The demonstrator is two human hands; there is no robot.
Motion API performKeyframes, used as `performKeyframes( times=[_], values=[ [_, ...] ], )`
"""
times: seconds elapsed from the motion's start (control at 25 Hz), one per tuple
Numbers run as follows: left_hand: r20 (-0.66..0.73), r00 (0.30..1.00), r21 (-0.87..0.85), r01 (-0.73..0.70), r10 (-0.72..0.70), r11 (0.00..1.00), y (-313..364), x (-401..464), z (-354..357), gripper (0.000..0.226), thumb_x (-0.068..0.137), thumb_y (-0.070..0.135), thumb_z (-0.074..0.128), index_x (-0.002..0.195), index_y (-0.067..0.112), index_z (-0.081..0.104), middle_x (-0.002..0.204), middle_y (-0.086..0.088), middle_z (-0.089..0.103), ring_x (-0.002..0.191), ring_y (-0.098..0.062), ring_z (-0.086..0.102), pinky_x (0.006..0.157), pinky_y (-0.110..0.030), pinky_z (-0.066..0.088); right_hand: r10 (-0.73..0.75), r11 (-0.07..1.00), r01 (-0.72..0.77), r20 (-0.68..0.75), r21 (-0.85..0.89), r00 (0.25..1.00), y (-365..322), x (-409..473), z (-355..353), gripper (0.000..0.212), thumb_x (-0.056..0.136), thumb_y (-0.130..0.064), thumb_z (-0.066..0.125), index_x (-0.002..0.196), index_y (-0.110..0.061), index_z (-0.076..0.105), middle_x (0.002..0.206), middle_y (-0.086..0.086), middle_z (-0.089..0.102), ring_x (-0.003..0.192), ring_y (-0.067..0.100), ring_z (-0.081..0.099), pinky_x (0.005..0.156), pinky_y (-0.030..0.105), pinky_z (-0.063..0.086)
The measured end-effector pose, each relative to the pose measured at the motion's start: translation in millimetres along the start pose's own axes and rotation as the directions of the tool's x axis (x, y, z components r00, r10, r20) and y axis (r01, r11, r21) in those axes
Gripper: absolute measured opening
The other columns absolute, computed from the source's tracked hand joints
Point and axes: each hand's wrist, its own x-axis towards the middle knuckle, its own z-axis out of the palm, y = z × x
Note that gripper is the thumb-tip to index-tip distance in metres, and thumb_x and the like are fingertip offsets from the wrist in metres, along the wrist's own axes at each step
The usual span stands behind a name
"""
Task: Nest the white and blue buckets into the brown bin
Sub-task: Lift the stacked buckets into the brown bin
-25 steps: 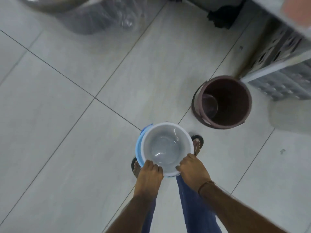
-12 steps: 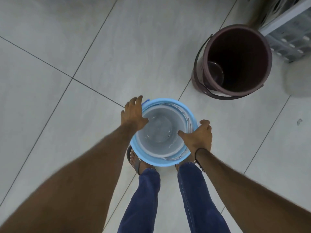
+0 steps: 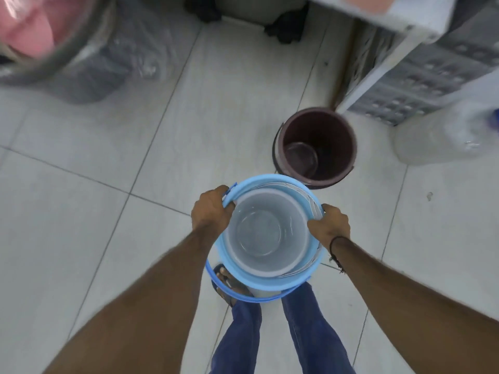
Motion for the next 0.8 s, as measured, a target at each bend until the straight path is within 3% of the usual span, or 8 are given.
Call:
performKeyframes(
  times=[0.16, 0.36, 0.52, 0.64, 0.8],
  values=[
    [-0.022, 0.999, -0.033, -0.05, 0.05, 0.998, 119.9, -5.8, -86.3, 0.017, 0.08, 0.032, 0.066, 0.095, 0.026, 0.07, 0.075, -0.001, 0.066, 0.075, -0.032, 0.065, 0.063, -0.029, 0.049, -0.096, 0.995, 0.096, -0.144, -0.009, 0.985, -58.1, -23.6, -133.2, 0.039, 0.075, -0.017, 0.068, 0.114, -0.01, 0.066, 0.109, 0.02, 0.068, 0.102, 0.041, 0.062, 0.089, 0.044, 0.054],
    [-0.043, 0.99, -0.072, -0.14, 0.137, 0.988, 220.2, 58.7, -80.5, 0.024, 0.079, 0.029, 0.066, 0.103, 0.033, 0.071, 0.073, 0.002, 0.064, 0.072, -0.03, 0.065, 0.061, -0.026, 0.043, -0.128, 0.991, 0.132, -0.242, -0.001, 0.962, -92.5, 52.8, -220.6, 0.031, 0.073, -0.016, 0.065, 0.104, -0.014, 0.065, 0.093, 0.014, 0.065, 0.089, 0.038, 0.062, 0.078, 0.038, 0.053],
    [-0.07, 0.991, -0.07, -0.122, 0.117, 0.99, 248.3, 141.5, -22.7, 0.039, 0.079, 0.028, 0.063, 0.115, 0.043, 0.065, 0.081, 0.004, 0.067, 0.073, -0.027, 0.061, 0.065, -0.024, 0.042, -0.089, 0.996, 0.094, -0.232, 0.011, 0.969, -89.7, 159.2, -222.7, 0.027, 0.072, -0.014, 0.065, 0.098, -0.015, 0.069, 0.089, 0.015, 0.069, 0.076, 0.033, 0.057, 0.071, 0.03, 0.048],
    [0.008, 0.998, -0.019, -0.07, 0.07, 0.997, 244.0, 214.0, 48.0, 0.034, 0.08, 0.03, 0.063, 0.112, 0.042, 0.067, 0.089, -0.001, 0.073, 0.083, -0.029, 0.067, 0.067, -0.024, 0.044, -0.071, 0.997, 0.067, -0.155, -0.032, 0.985, -73.4, 252.2, -194.8, 0.029, 0.067, -0.017, 0.063, 0.094, -0.014, 0.069, 0.083, 0.012, 0.067, 0.071, 0.03, 0.053, 0.067, 0.028, 0.043],
    [-0.003, 0.999, -0.002, 0.034, -0.034, 0.999, 221.8, 232.9, 90.0, 0.038, 0.083, 0.03, 0.065, 0.121, 0.04, 0.063, 0.1, -0.008, 0.066, 0.087, -0.033, 0.066, 0.07, -0.031, 0.05, -0.079, 0.995, 0.074, -0.072, -0.072, 0.994, -53.7, 287.0, -161.1, 0.034, 0.073, -0.007, 0.062, 0.106, -0.015, 0.061, 0.08, 0.009, 0.06, 0.072, 0.033, 0.055, 0.065, 0.03, 0.044]
  ],
)
